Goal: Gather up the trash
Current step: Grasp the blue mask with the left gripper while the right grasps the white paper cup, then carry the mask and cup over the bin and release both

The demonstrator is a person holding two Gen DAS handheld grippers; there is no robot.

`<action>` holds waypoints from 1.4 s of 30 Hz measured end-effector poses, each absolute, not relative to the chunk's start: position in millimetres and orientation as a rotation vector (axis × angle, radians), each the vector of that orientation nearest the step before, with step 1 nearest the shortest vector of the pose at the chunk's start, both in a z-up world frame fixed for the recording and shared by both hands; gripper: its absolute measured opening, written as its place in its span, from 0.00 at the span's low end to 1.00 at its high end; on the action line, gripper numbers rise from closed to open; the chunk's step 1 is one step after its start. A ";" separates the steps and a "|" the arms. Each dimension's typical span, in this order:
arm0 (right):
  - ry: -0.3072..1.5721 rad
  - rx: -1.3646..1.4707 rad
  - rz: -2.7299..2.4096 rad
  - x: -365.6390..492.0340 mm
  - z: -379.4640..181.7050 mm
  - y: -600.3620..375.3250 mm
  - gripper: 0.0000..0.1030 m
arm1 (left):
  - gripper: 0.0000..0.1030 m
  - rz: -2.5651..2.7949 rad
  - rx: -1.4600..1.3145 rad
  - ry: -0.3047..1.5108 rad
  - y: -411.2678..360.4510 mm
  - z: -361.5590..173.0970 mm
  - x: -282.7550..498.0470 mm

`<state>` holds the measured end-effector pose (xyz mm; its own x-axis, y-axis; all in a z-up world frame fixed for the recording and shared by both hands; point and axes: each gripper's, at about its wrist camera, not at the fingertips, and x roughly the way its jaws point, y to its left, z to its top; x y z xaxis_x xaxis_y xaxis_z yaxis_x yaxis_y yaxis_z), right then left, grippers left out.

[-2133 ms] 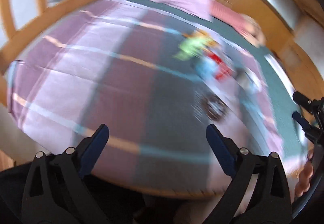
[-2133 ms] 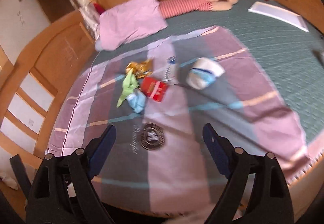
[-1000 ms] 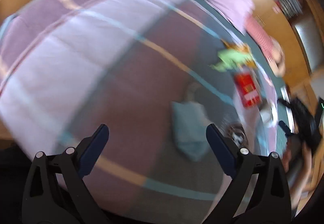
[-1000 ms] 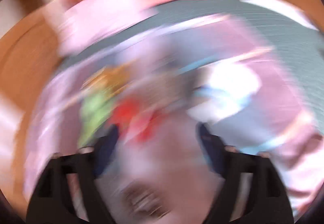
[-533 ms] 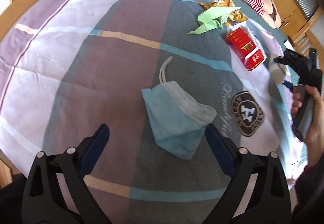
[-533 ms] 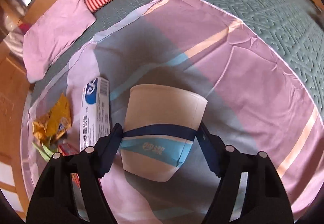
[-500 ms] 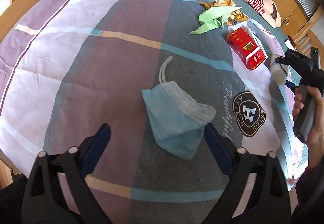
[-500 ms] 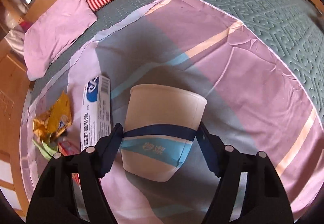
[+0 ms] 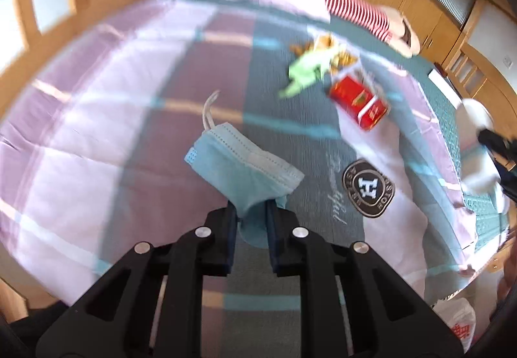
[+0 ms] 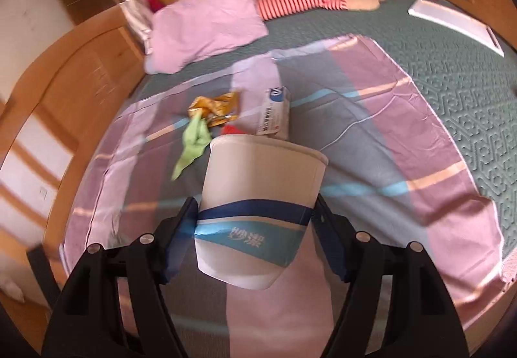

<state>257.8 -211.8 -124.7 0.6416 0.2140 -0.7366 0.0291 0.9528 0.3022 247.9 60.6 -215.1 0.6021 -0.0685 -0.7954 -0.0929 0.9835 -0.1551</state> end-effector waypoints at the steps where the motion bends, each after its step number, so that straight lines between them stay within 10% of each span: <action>1: 0.853 0.283 0.110 246.2 -118.5 -210.4 0.68 | 0.16 0.031 -0.168 0.891 58.6 -202.0 238.2; 14: 0.645 0.073 0.060 115.4 -54.0 -186.1 0.68 | 0.16 -0.025 0.012 0.588 18.8 -77.6 116.9; 42: 0.563 0.054 0.072 37.3 -21.3 -186.0 0.68 | 0.16 -0.073 0.084 0.460 -10.1 -33.7 31.9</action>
